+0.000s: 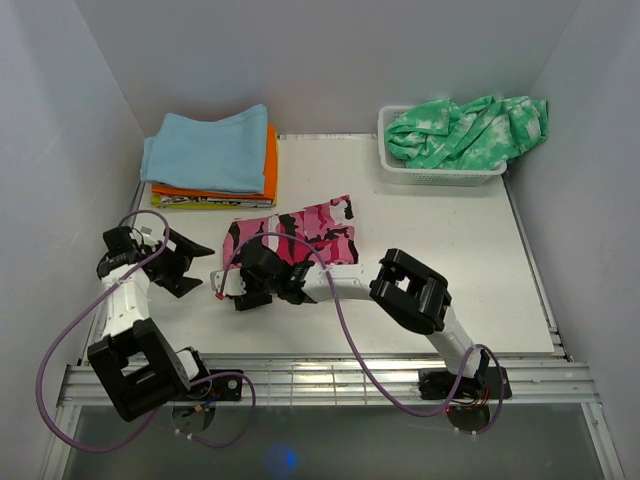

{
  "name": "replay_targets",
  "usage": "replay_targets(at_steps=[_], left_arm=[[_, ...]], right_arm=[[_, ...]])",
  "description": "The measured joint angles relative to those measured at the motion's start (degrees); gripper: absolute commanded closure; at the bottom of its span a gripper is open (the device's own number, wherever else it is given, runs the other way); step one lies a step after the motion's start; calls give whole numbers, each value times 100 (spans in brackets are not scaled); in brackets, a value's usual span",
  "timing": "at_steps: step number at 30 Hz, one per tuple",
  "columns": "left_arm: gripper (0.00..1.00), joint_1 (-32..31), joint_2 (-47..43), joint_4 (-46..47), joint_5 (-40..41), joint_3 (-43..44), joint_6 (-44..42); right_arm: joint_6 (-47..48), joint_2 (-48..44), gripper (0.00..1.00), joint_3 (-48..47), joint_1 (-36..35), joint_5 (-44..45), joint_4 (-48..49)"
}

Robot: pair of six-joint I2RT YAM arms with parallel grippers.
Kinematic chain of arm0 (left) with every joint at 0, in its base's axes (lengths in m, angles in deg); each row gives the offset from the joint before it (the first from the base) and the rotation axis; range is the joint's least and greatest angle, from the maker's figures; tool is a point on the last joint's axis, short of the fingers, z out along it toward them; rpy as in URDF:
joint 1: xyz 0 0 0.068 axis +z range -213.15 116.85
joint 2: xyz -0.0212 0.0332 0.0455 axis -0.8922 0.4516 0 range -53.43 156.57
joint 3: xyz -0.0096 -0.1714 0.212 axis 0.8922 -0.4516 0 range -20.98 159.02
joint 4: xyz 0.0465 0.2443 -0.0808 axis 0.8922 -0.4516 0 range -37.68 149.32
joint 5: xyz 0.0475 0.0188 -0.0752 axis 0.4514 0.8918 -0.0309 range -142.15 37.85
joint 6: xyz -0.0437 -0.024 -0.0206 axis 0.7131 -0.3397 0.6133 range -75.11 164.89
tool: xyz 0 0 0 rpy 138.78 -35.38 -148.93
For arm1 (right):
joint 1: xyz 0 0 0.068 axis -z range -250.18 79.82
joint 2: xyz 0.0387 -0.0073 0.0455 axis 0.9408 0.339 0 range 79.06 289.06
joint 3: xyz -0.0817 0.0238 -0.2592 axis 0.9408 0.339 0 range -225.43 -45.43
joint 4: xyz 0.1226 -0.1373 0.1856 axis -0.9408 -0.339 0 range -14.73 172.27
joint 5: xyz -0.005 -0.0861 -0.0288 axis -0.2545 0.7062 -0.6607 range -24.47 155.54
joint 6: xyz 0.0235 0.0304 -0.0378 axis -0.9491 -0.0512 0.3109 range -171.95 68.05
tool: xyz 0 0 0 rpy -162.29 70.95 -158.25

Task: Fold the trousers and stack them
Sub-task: Neatly place the folded trousers to the corner

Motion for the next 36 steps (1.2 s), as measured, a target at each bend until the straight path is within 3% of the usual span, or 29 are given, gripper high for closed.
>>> replay_targets(at_steps=[1,4,5,8,19,32,35,36], left_arm=[[2,57,26,-24,0,-2,-2],[2,197,98,-92,11,-2,-15],[2,227,125,-131,24,-2,-24],[2,264,229,-195,92,-11,-33],[2,155,859,402,-94,-472,164],[2,-1012,1650,1722,-15,-483,1010],[10,-1172,1759,1908,4,-501,1213],[17,-1215,1779,1982,4,-531,1296]], right_arm=[[7,33,16,-35,0,-26,35],[37,92,44,-35,0,-76,133],[39,109,62,-35,0,-105,129],[-22,151,92,-35,17,-201,109],[-824,44,92,-227,374,-1016,-149],[-1556,-79,92,-424,688,-1657,-426],[-1681,-81,92,-542,732,-1690,-505],[-1709,-79,92,-590,750,-1692,-535]])
